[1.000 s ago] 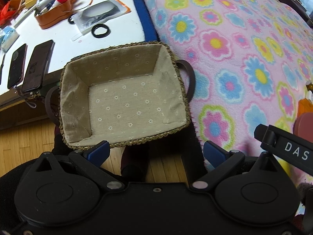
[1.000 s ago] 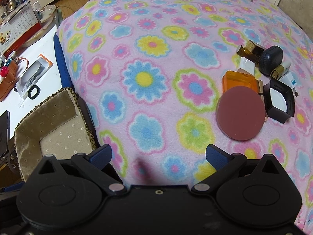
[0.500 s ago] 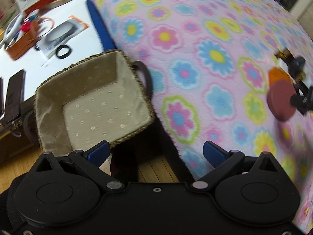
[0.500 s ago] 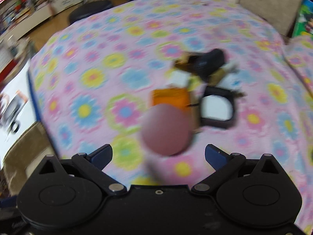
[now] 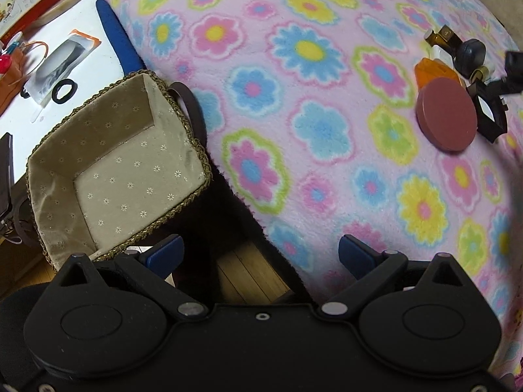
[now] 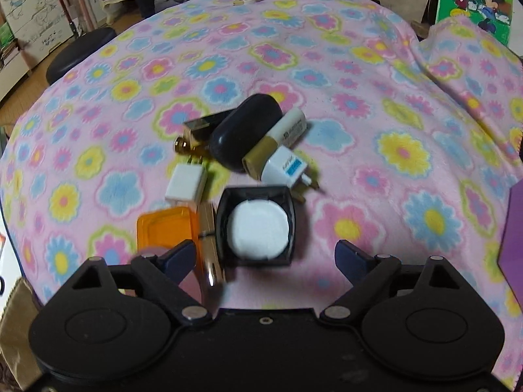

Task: Organize rigid objects
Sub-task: 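Grasp the maroon round compact with the left gripper while the right gripper grasps the black square compact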

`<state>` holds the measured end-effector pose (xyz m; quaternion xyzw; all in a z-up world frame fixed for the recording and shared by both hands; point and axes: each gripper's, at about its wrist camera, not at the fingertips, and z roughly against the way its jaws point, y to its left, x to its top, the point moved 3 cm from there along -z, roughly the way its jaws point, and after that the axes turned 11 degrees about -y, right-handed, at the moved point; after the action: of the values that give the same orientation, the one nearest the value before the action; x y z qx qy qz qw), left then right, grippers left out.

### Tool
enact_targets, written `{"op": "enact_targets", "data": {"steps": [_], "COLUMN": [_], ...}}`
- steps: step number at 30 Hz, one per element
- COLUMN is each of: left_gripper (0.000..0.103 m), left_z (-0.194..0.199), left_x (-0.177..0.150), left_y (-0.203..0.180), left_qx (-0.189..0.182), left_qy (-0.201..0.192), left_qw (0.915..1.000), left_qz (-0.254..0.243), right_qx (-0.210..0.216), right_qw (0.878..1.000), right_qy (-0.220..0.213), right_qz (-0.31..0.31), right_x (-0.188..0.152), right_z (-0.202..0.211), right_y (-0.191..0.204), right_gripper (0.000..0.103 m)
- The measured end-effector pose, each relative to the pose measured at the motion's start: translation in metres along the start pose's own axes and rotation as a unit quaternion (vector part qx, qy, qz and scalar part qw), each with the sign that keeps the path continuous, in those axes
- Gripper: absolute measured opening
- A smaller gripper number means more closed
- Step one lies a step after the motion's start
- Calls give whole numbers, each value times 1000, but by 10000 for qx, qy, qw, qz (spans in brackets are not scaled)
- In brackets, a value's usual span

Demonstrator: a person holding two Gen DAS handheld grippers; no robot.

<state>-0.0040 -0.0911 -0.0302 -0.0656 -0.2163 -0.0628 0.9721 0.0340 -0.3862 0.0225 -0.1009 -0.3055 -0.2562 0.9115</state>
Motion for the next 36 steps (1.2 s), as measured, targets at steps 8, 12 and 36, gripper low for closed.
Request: {"op": "enact_targets", "data": {"steps": [8,12,36], "left_gripper": [97,97,97], "left_z": [-3,-2,-5], "left_x": [-2,-2,-5], "left_y": [-4,-6,-12], "left_qx": [61,58,113], "left_qy": [63,44,85], "left_qw": [9999,9998,9994], "left_qz": [-116,-161,-308], "right_qx": [54,128,169], "right_qw": [9992,9988,9994], "right_qy": [309,336,308], "right_qz": [-229,-330,-25], "right_x": [6,5,1], "right_z": [-36,-32,-15], "right_y": [0,-8,-8], "right_gripper": [79,75,80]}}
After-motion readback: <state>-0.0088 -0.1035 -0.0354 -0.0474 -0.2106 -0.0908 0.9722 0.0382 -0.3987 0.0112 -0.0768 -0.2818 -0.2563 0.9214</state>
